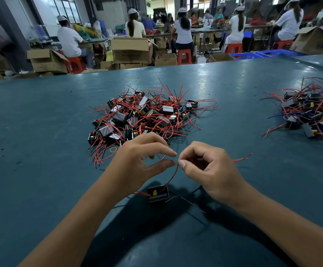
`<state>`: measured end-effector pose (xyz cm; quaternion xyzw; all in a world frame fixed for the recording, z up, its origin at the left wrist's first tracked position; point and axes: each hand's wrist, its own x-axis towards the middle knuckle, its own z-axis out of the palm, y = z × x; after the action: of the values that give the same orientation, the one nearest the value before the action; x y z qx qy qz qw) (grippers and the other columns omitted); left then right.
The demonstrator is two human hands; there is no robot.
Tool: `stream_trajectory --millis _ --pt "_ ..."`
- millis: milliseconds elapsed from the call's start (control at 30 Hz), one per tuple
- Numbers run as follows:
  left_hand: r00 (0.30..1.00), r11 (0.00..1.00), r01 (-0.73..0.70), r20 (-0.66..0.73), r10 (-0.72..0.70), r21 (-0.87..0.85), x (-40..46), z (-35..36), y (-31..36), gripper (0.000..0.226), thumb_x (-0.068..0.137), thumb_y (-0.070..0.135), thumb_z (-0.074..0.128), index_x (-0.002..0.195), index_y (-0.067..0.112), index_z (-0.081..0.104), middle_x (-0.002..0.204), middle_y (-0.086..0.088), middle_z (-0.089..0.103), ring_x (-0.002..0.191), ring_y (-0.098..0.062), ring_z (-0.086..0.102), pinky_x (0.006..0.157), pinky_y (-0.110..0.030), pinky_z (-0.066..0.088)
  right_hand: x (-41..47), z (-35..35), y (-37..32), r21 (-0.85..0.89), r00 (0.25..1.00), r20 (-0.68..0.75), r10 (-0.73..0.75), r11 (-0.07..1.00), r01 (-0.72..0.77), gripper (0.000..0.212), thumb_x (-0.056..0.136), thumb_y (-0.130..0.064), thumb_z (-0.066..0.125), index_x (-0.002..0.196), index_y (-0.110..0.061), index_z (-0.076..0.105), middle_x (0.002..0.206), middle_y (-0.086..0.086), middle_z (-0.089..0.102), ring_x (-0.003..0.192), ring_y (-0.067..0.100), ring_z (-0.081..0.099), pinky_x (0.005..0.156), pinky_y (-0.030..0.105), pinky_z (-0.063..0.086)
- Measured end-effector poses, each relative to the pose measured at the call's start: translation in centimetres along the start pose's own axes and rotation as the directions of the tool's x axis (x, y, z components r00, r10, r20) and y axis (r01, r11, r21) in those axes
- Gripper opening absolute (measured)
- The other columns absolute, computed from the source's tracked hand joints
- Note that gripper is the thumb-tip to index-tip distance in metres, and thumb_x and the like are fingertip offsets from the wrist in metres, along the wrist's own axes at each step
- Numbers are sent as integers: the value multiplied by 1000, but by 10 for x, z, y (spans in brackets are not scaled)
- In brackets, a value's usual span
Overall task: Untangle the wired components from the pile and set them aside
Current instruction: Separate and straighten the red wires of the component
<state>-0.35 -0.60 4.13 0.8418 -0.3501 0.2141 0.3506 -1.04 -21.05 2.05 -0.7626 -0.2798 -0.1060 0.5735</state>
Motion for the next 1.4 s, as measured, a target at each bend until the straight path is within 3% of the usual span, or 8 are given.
stream_trajectory --millis 167,333,567,700,867,1133,1267,1400 --pt "997 996 -82 12 81 47 -2 3 -6 19 88 30 74 101 17 78 97 2 67 87 -18 65 70 -40 54 1 0 0 5 1000 1 0 1000 0 7 84 -15 65 78 -17 67 68 -11 55 61 5 47 59 20 39" --pt "994 993 -106 -26 107 45 -1 1 -7 17 89 27 75 103 18 76 101 5 60 89 -13 60 74 -26 48 2 0 -1 52 1000 16 24 998 -25 7 84 -15 64 77 -18 66 67 -14 54 60 4 46 59 17 38" --pt "989 989 -141 -25 142 52 -1 8 -6 9 92 19 70 94 11 74 95 0 61 86 -20 61 71 -40 50 0 0 -1 74 999 41 21 997 -24 7 85 -15 64 79 -16 67 67 -14 54 59 4 45 58 17 37" --pt "988 988 -150 -21 152 47 -2 10 -6 9 95 21 66 97 13 70 98 0 60 88 -14 58 74 -27 47 0 -1 -1 130 998 49 34 991 -40 6 85 -15 64 80 -16 66 64 -13 52 56 4 42 55 16 36" --pt "993 993 -119 -4 119 17 -1 12 -6 9 94 19 67 95 10 70 97 2 58 79 -4 51 73 -11 36 -1 0 -1 172 997 61 51 983 -61 6 86 -15 64 80 -13 65 63 -11 50 56 3 41 54 15 35" --pt "995 994 -87 33 90 -64 -1 12 -3 14 96 21 61 95 8 67 97 2 58 79 -15 53 71 -16 38 0 -1 1 208 995 78 56 976 -71 8 87 -14 64 79 -16 66 63 -11 51 57 3 41 54 14 35" --pt "999 992 -30 36 34 -125 -2 13 -2 15 96 22 61 93 8 67 94 -1 60 78 -21 55 60 -31 43 0 -1 0 207 994 99 45 976 -64 11 87 -13 64 78 -19 65 62 -14 52 56 0 42 54 11 35" --pt "993 978 57 109 -35 -200 -3 11 -1 21 97 32 58 93 12 64 92 1 58 80 -18 54 65 -24 43 -1 -2 -2 169 994 104 34 984 -52 10 87 -13 64 79 -19 65 62 -14 53 55 0 43 54 12 35"
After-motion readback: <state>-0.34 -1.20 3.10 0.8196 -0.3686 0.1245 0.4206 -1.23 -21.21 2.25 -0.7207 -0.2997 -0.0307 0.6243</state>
